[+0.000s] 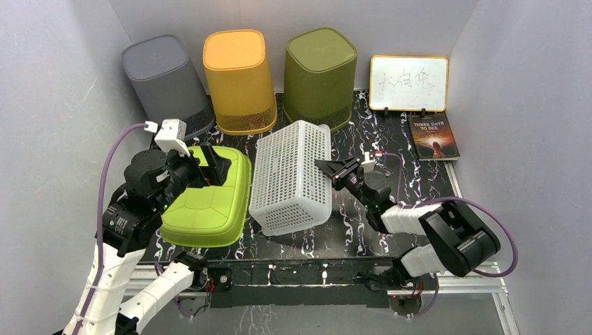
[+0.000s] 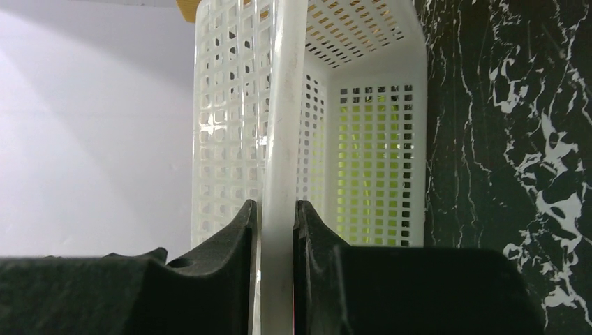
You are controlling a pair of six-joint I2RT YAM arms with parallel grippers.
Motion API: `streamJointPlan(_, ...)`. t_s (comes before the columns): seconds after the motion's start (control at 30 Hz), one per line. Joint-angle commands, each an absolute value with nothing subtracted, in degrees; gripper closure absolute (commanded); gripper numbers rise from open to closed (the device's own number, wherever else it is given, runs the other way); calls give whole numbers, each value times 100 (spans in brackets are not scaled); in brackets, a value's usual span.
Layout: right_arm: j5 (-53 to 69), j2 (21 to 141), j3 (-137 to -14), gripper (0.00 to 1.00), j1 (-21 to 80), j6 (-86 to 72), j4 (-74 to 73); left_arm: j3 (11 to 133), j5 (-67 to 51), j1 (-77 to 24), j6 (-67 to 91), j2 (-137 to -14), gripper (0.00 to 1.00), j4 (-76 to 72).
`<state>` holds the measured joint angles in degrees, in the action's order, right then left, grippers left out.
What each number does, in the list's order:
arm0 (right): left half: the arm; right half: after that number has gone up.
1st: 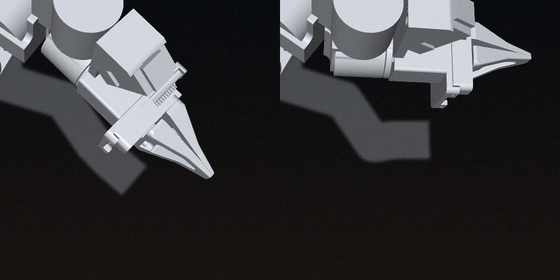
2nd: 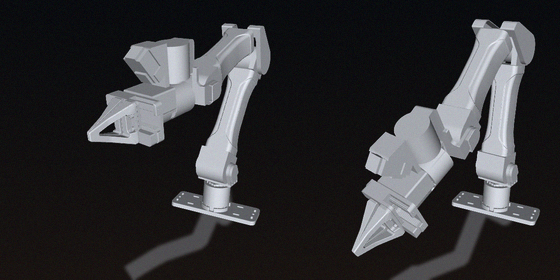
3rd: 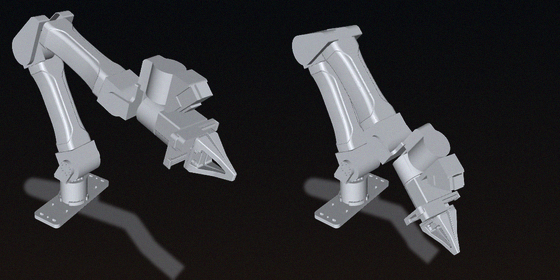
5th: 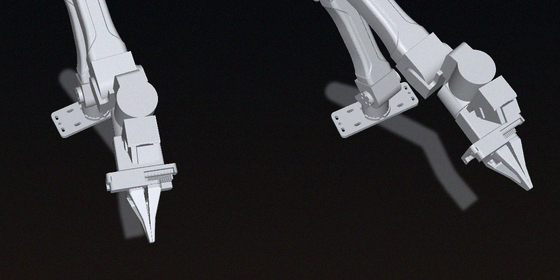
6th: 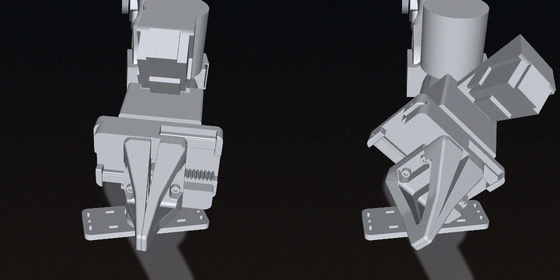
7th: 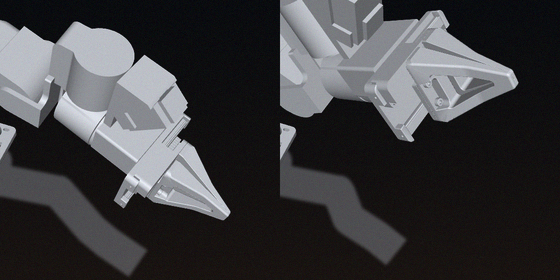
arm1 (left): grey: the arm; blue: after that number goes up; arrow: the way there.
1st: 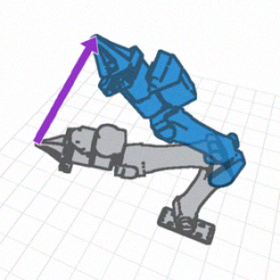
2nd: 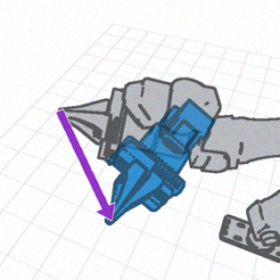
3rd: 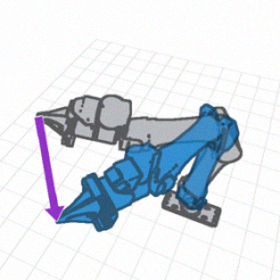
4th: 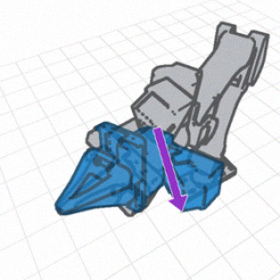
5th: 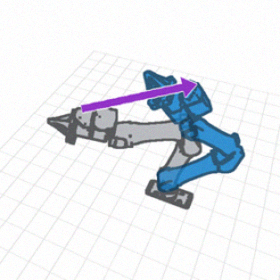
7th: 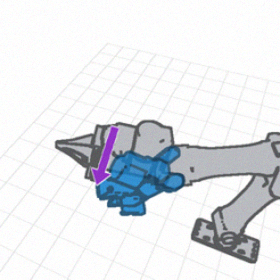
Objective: Turn the large container upside down
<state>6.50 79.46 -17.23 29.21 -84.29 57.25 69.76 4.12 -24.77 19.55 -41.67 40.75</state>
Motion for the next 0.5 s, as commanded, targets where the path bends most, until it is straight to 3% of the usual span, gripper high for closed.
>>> streamJointPlan(0.0,268,8477,-1798,100,2887,-7080,3718,6907,451,-2496,1951,-4072,2,3990)
streamJointPlan(0.1,127,8668,-1918,92,2874,-6909,3448,6816,454,-2496,1960,-4063,2,3975)
streamJointPlan(0.27,47,8967,-2245,88,2835,-6770,3259,6690,427,-2496,2010,-4052,2,3893)
streamJointPlan(0.47,-17,9142,-2211,76,2688,-6738,3219,6650,422,-2497,2013,-4069,2,3871)
